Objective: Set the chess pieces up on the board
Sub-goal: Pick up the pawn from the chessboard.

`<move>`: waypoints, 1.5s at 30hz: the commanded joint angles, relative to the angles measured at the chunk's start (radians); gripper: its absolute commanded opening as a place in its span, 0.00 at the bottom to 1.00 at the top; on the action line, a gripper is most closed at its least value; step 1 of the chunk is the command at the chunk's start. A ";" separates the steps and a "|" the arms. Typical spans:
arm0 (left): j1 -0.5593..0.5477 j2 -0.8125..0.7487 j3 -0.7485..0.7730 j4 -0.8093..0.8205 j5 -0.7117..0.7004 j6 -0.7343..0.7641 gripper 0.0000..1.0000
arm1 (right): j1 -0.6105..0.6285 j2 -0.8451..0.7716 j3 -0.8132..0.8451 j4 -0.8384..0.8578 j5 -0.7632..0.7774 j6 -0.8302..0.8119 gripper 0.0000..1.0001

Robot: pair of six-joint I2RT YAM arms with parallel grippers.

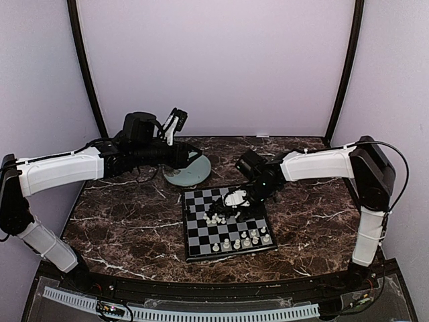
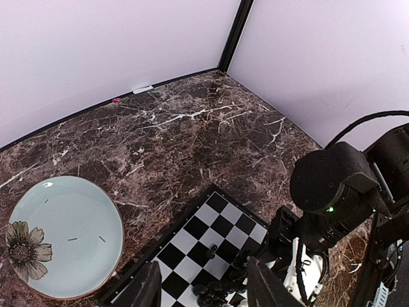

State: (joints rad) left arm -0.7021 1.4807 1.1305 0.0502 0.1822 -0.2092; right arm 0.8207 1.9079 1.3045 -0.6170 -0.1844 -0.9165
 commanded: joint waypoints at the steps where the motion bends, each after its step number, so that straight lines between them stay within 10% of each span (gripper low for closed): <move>1: 0.001 -0.008 0.032 -0.011 0.010 0.010 0.47 | 0.011 0.000 -0.016 0.012 0.012 -0.005 0.38; 35: 0.001 0.008 0.034 -0.012 0.015 0.006 0.47 | 0.006 -0.068 -0.112 0.062 0.026 0.058 0.21; 45: 0.001 0.022 0.029 0.000 0.023 0.006 0.48 | -0.089 -0.157 -0.030 0.001 -0.197 0.157 0.19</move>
State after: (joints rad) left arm -0.7021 1.4963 1.1412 0.0490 0.1902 -0.2096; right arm 0.7967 1.8248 1.2137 -0.5777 -0.2340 -0.8272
